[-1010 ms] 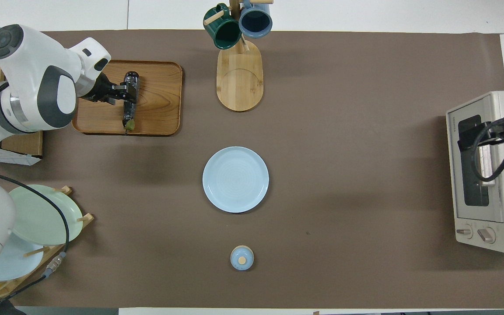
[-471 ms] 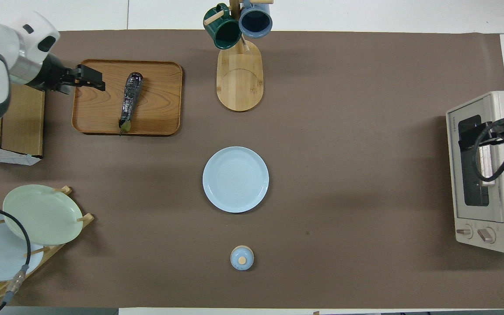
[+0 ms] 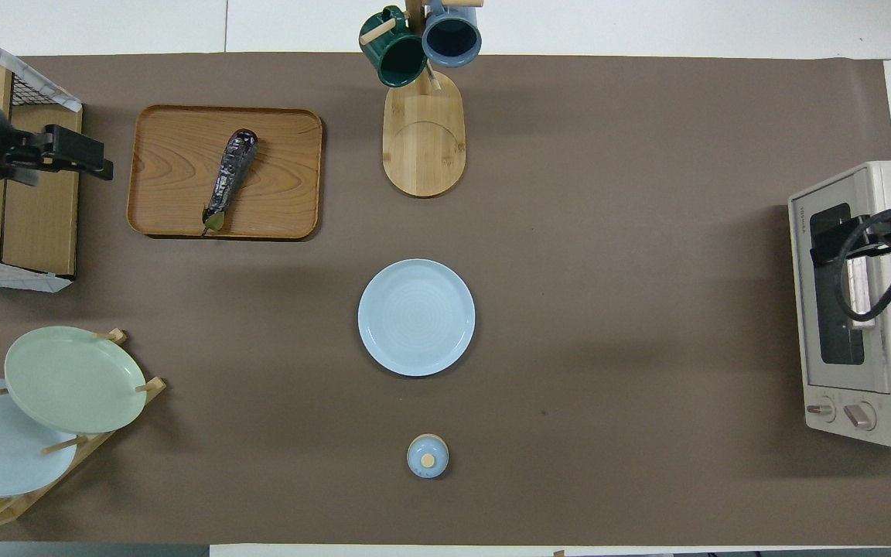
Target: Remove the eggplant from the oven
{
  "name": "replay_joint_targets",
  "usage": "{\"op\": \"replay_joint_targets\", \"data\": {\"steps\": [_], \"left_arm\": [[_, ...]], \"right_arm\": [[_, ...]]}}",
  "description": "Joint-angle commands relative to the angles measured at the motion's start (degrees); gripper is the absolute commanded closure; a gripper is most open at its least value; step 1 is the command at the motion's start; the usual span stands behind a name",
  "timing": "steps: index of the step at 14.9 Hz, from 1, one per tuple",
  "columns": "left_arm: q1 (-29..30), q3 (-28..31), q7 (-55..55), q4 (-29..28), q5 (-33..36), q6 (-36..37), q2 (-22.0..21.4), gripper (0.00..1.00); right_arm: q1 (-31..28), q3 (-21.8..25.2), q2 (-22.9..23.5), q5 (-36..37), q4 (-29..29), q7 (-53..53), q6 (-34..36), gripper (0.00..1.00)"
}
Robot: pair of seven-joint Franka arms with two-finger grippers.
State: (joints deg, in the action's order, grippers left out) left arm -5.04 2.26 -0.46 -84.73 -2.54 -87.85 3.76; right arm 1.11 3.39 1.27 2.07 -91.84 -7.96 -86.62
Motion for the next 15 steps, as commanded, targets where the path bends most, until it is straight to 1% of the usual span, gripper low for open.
{"op": "replay_joint_targets", "data": {"steps": [1,3,5,7,10,15], "left_arm": [[-0.9,-0.1,-1.1,-5.5,1.6,0.7,-3.5,0.00],[-0.9,-0.1,-0.5,-10.7,1.6,-0.4,-6.2,0.00],[-0.9,-0.8,-0.8,-13.2,1.6,-2.9,-7.2,0.00],[1.7,-3.9,-1.0,-12.0,1.6,-0.7,-7.1,0.00],[2.0,-4.1,-1.0,-8.2,1.4,2.7,-6.7,0.00],[2.0,-4.2,-1.0,-8.3,1.4,2.9,-6.8,0.00]], "right_arm": [[-0.5,-0.2,-0.7,-1.5,-0.4,0.8,0.7,0.00],[-0.5,-0.2,-0.7,-1.5,-0.4,0.8,0.7,0.00],[-0.6,-0.2,-0.7,-1.5,-0.4,0.8,0.7,0.00],[-0.5,-0.2,-0.7,-1.5,-0.4,0.8,0.7,0.00],[-0.5,-0.1,-0.7,-1.5,-0.4,0.8,0.7,0.00],[-0.5,-0.2,-0.7,-1.5,-0.4,0.8,0.7,0.00]]}}
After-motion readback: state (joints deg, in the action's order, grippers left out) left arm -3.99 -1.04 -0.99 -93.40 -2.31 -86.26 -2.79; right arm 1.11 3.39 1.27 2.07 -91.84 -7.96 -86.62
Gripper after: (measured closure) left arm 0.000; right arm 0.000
